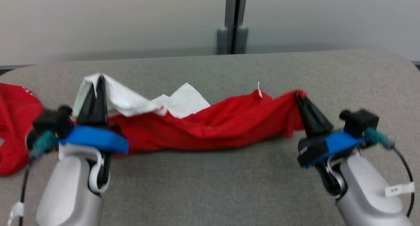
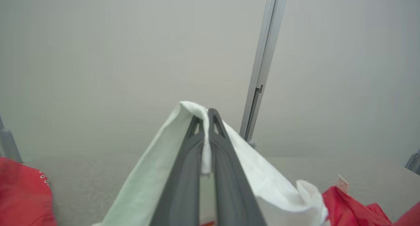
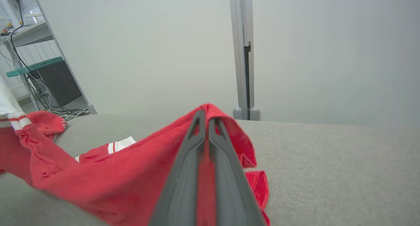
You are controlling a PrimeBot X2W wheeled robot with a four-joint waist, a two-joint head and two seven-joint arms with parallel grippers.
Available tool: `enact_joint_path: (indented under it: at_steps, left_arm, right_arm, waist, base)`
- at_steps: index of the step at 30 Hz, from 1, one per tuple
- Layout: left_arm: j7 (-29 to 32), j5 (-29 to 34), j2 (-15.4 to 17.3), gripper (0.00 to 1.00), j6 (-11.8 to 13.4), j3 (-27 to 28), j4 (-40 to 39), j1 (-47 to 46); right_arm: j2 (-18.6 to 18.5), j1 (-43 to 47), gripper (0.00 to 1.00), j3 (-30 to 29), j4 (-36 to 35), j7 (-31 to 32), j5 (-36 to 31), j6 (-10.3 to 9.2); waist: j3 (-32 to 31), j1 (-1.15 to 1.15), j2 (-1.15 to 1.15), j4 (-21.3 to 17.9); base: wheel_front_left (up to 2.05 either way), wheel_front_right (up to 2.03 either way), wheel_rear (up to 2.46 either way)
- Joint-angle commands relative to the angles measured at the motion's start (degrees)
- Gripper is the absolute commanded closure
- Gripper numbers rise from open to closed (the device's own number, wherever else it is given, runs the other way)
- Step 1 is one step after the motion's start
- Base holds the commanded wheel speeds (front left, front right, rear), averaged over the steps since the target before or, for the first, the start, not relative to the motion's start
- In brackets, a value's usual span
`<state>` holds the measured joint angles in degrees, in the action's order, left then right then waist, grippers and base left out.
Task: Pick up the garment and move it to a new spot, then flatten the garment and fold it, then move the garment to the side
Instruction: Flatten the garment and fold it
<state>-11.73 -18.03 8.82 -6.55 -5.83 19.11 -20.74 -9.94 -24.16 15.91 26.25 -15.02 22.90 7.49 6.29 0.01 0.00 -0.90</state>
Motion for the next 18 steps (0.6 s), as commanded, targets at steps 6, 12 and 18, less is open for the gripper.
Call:
enact_joint_path:
  at_steps: [6,12,18]
  left_arm:
    - [5.43,1.05,5.83,1.00,-0.68,-1.41,4.22,-24.60]
    - [6.91,2.92,7.56,1.00,-1.00,-5.16,12.22,-49.14]
    - [5.53,1.55,5.85,1.00,-1.03,-6.13,20.68,-65.53]
  right_arm:
    - [-1.92,-25.33,1.00,3.34,7.86,2.66,7.22,0.01]
    - [-3.75,-49.23,1.00,3.68,17.86,4.89,11.73,0.01]
    - [-4.51,-62.86,1.00,4.45,23.68,4.68,14.55,0.02]
  waist:
    - [8.84,-0.01,0.00,-1.45]
    - [15.10,-0.01,0.00,-2.68]
    - [18.35,-0.01,0.00,-2.83]
  base:
    - [0.00,0.00,0.00]
    - [0.00,0.00,0.00]
    - [0.00,0.00,0.00]
